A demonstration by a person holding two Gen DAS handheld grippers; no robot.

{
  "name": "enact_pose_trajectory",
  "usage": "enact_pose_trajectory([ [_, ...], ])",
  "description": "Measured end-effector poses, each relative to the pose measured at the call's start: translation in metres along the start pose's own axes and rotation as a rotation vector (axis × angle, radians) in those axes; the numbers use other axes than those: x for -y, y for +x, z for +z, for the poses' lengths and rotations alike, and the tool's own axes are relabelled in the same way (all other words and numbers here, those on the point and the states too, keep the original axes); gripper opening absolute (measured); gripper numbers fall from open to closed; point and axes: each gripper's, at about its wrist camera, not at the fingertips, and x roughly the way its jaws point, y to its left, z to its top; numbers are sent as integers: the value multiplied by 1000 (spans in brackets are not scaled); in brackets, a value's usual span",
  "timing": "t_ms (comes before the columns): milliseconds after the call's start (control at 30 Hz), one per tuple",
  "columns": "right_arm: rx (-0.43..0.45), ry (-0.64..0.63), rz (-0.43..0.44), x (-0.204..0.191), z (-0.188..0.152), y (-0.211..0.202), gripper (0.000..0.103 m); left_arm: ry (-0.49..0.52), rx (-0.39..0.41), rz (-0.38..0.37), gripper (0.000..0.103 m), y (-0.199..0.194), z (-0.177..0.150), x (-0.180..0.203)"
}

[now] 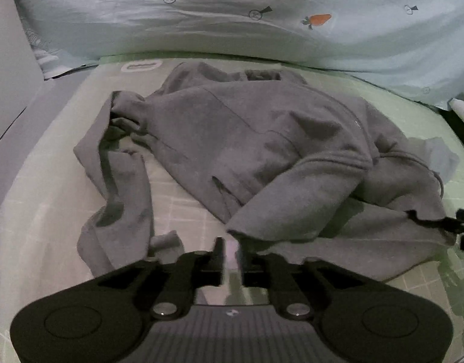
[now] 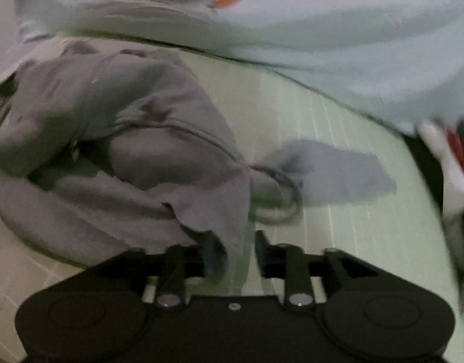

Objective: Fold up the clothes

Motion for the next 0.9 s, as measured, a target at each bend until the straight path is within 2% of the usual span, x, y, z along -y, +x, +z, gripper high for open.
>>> enact_pose_trajectory([
  [67,-15,-25,31,-4,0,6,35,10,2,-9,36,3,0,2],
  [133,-18,-63,42,-9,-2,11,36,40,9,4,38,8,3,8],
  [200,-16,-123,34,-16,-4,14,36,66,14,5,46,12,-1,11],
  [300,-28,-193,42,-20,-7,23,34,65,11,0,48,23,1,14],
  [333,-25,-205,42,-20,-7,24,31,63,8,2,48,27,3,14],
  [367,-22,-216,43,-20,-7,26,20,54,17,0,47,28,5,13],
  [400,-24,-216,37,-19,-7,27,10,45,26,-3,39,30,6,13],
  [433,-16,-206,28,-16,-7,26,1,34,35,-6,27,31,8,12],
  [467,4,-173,22,-9,-6,22,1,9,42,-13,9,30,11,10],
  [533,51,-94,11,6,-5,11,1,-32,73,-18,8,21,14,7],
  [600,103,-8,3,25,-2,-12,1,-71,120,-14,8,-4,16,1],
  [700,204,120,24,56,2,-69,0,-158,226,-46,7,-69,19,-18],
  [767,247,160,63,64,0,-102,1,-204,296,-72,7,-114,19,-31],
  [800,240,151,83,62,-5,-108,1,-219,322,-79,8,-132,17,-36],
  [833,227,137,102,58,-11,-111,1,-230,304,-59,8,-132,11,-41],
  [900,148,89,118,44,-31,-93,1,-252,262,-15,7,-129,-4,-51],
])
